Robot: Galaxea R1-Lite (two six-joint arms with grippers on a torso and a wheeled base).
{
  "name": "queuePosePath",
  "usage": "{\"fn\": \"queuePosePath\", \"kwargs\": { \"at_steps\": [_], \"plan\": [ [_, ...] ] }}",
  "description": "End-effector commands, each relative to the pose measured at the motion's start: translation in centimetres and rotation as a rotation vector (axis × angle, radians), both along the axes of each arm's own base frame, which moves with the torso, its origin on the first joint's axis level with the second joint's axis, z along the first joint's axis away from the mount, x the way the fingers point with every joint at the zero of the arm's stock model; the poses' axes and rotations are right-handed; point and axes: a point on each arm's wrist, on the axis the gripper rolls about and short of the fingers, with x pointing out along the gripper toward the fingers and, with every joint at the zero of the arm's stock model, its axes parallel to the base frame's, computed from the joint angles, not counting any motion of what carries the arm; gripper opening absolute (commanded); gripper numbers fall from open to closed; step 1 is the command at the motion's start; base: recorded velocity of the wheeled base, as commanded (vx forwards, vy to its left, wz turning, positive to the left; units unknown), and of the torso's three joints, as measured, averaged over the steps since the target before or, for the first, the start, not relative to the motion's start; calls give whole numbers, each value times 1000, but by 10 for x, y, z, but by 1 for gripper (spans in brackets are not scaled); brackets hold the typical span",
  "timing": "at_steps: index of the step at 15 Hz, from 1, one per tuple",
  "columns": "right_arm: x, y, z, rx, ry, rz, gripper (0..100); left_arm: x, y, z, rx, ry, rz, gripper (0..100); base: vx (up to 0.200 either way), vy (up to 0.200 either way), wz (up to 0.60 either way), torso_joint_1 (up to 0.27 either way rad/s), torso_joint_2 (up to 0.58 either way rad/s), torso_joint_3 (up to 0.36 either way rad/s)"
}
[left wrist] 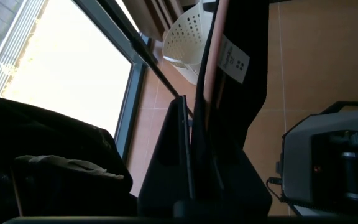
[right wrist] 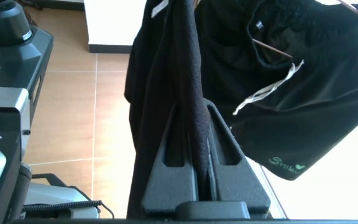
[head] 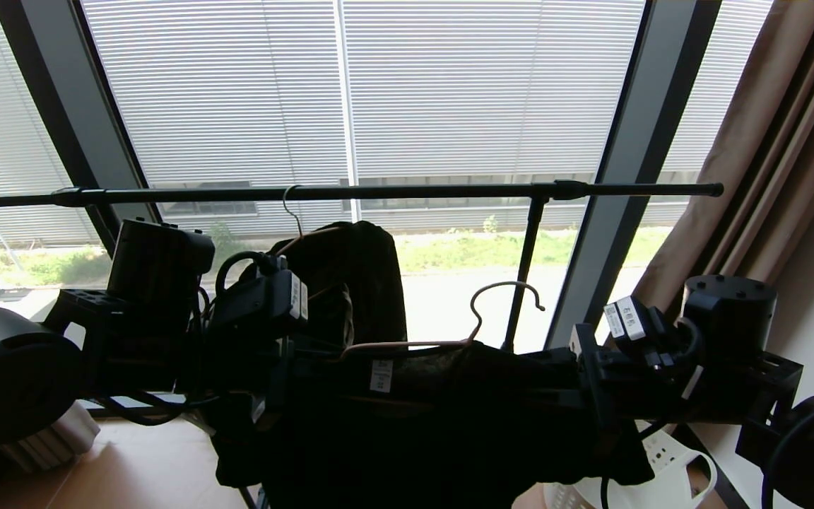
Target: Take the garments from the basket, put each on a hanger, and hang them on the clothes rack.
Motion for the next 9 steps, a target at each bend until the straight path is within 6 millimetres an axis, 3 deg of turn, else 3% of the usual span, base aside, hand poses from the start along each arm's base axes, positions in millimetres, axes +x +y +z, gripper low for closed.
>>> {"fn": "queuePosePath", "kwargs": {
  "at_steps": [1, 9],
  "plan": [
    [2, -5, -1, -3, -1, -18, 100, 1, 1, 1, -3, -2, 4, 0, 0, 0, 0, 0, 0, 0],
    [21, -33, 9, 14, -51, -120, 100, 6, 15, 1, -25, 24, 45, 0, 0, 0, 0, 0, 0, 0]
  ]
}}
